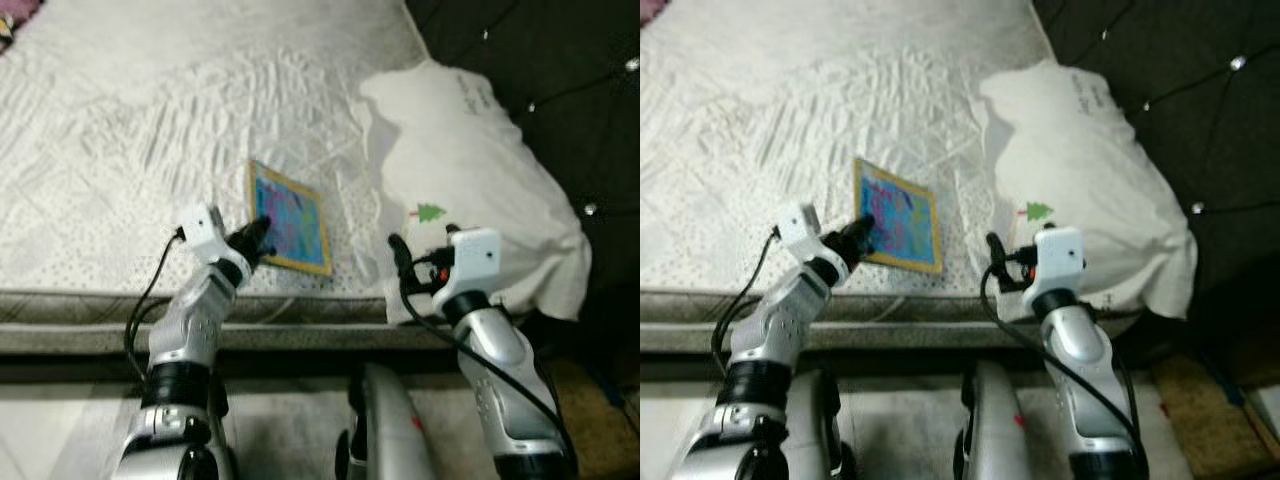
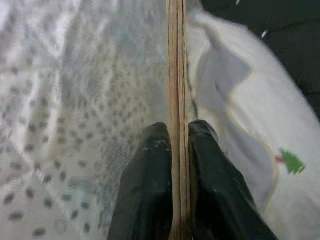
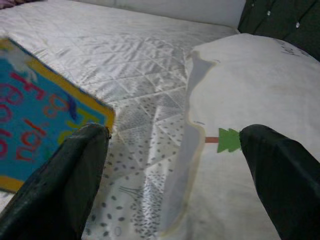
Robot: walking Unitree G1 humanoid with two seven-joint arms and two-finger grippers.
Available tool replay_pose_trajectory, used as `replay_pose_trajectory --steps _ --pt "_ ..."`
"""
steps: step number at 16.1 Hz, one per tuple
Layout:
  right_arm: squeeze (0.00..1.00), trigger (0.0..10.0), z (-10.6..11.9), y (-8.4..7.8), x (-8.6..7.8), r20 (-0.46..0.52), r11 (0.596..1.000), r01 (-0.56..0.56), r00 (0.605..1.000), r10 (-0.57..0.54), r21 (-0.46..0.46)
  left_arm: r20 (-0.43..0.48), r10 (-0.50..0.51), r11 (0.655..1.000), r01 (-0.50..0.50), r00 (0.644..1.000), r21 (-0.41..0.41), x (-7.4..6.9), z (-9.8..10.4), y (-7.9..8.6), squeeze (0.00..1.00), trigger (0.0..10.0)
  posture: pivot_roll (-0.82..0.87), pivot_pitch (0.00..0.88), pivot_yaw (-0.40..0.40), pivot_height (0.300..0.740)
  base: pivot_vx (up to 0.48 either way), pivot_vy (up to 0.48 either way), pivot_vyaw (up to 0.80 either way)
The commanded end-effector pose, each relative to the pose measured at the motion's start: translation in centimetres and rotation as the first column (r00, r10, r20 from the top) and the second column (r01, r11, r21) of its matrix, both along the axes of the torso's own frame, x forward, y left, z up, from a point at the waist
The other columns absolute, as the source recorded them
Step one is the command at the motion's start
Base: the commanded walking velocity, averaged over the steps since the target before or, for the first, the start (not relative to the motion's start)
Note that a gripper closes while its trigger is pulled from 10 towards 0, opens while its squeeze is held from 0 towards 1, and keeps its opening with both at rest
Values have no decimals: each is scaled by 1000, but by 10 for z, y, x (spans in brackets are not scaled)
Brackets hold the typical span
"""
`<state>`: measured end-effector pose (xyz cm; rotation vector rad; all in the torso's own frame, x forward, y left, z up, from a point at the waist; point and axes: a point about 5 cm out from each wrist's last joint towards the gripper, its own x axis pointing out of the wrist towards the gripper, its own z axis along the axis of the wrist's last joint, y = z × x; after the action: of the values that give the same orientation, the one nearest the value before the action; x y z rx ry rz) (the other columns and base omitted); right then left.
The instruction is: Clean up the room
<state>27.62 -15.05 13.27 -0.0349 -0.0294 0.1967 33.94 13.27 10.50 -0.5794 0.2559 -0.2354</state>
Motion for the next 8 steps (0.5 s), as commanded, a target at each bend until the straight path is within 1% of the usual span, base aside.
replay_pose_trajectory --steps 1,2,3,4,6,7,8 --pt "0 10000 1 -5 -1 -6 1000 17 1000 -17 -2 -11 -50 999 50 999 -18 5 3 -8 0 10000 -130 126 -95 573 0 0 0" --pt "0 10000 1 -4 -1 -3 1000 13 1000 -13 -1 -8 -56 998 55 998 -31 7 4 -10 0 10000 -135 128 -94 563 0 0 0" --pt "0 10000 4 -4 -3 6 1000 12 1000 -12 -5 -21 -61 997 60 998 -50 12 4 -11 0 10000 -149 134 -90 549 0 0 0" --pt "0 10000 6 -6 -6 16 1000 17 1000 -17 -13 -25 -62 996 60 998 -72 16 4 -11 0 10000 -158 138 -88 549 0 0 0" --pt "0 10000 7 -14 -18 9 999 35 999 -35 -41 -45 -66 992 60 997 -110 22 4 -10 0 10000 -202 161 -78 549 0 0 0" --pt "0 10000 5 -24 -29 -13 997 63 998 -63 -48 -54 -75 989 67 996 -133 26 4 -10 0 10000 -227 177 -75 549 0 0 0" --pt "0 10000 4 -26 -32 -20 996 70 997 -71 -49 -53 -75 988 67 996 -138 27 4 -10 0 10000 -232 179 -74 549 0 0 0"
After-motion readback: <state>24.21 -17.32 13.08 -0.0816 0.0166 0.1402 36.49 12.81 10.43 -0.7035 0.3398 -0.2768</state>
